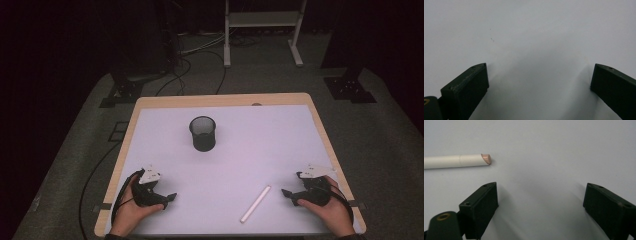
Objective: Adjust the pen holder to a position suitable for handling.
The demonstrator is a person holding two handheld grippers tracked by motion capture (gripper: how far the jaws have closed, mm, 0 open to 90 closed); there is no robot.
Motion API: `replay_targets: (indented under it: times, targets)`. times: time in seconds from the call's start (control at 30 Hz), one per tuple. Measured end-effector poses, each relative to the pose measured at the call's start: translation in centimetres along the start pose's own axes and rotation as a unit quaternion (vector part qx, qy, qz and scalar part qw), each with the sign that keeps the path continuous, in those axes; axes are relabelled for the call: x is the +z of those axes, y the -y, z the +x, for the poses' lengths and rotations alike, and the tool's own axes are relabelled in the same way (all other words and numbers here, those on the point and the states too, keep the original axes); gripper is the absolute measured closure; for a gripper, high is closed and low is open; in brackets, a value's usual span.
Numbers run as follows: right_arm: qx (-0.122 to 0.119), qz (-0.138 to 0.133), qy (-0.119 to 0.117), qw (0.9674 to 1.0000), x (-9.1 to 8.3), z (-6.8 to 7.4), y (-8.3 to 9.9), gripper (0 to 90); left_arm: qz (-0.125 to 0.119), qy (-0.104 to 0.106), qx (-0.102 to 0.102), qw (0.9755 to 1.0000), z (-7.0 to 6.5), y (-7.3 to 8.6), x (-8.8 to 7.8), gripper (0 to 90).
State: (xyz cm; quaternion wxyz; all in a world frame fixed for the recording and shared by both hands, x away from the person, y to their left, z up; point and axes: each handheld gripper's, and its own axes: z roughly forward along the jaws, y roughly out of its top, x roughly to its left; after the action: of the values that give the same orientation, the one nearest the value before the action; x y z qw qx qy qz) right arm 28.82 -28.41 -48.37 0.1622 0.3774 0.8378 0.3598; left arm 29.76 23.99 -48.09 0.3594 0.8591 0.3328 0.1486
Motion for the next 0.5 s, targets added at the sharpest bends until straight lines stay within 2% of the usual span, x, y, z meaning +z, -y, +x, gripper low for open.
replay_targets:
  times: [0.33, 0.5]
  targets:
    - [0.0, 0.0, 0.0, 1.0, 0.0, -0.01, 0.01, 11.3, -0.001, -0.002, -0.002, 1.0, -0.04, 0.0, -0.14, 1.7]
    - [0.0, -0.001, 0.0, 1.0, 0.0, 0.01, 0.02, 11.3, -0.006, -0.006, -0.003, 1.0, 0.07, -0.14, -0.5, 12.0]
